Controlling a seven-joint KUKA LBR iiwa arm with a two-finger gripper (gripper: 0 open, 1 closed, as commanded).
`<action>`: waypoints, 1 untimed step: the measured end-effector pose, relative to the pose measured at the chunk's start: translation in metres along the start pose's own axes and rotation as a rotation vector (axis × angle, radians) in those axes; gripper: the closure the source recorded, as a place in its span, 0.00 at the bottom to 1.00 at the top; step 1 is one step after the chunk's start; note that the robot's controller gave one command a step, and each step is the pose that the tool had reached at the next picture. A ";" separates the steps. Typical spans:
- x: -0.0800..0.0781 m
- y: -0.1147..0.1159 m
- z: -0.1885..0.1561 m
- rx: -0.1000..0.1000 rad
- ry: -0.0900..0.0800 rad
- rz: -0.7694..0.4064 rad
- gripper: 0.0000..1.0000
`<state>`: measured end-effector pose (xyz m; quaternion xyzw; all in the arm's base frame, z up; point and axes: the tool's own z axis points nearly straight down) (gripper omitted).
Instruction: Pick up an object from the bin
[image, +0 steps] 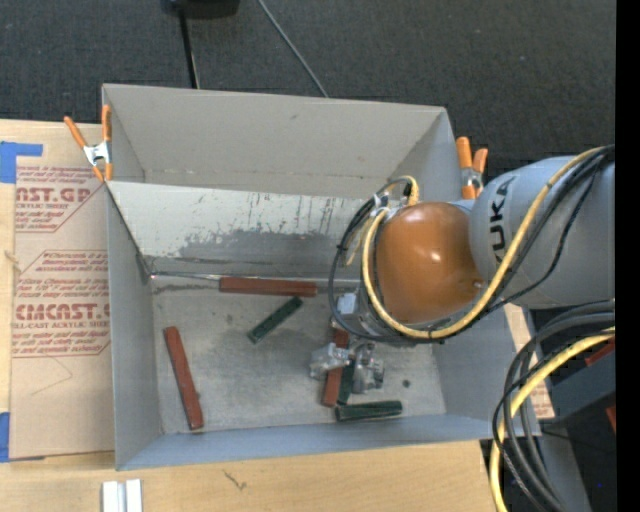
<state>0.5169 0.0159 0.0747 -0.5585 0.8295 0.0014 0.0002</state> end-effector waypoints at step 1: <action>0.000 0.000 0.000 0.000 0.000 0.000 1.00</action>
Offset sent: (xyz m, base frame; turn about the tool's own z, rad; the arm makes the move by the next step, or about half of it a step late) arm 0.0057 -0.0003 0.1971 0.0116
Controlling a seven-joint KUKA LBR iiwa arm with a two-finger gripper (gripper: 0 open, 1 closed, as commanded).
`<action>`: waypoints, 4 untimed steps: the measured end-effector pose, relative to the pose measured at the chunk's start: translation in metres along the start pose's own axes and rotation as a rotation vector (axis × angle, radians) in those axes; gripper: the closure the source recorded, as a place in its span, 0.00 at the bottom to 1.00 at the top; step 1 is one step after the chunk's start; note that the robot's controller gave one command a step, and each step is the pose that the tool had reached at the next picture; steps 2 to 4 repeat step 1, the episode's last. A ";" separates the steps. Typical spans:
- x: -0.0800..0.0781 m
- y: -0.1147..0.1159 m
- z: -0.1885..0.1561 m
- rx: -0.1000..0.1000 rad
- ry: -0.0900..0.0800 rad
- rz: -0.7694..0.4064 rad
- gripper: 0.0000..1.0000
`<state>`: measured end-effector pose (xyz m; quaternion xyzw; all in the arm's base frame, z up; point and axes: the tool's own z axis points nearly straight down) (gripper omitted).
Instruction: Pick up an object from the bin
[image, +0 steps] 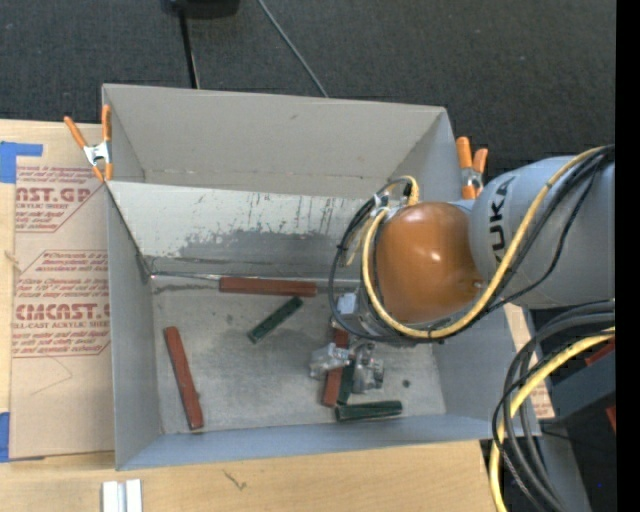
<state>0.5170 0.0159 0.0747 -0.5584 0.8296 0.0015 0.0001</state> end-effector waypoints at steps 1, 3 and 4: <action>-0.004 -0.004 -0.197 0.003 -0.002 0.013 1.00; -0.004 -0.004 -0.197 0.003 -0.002 0.013 1.00; -0.004 -0.004 -0.197 0.003 -0.002 0.013 1.00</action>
Offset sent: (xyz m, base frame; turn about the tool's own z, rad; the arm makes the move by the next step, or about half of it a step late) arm 0.0000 0.0000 0.0000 0.0000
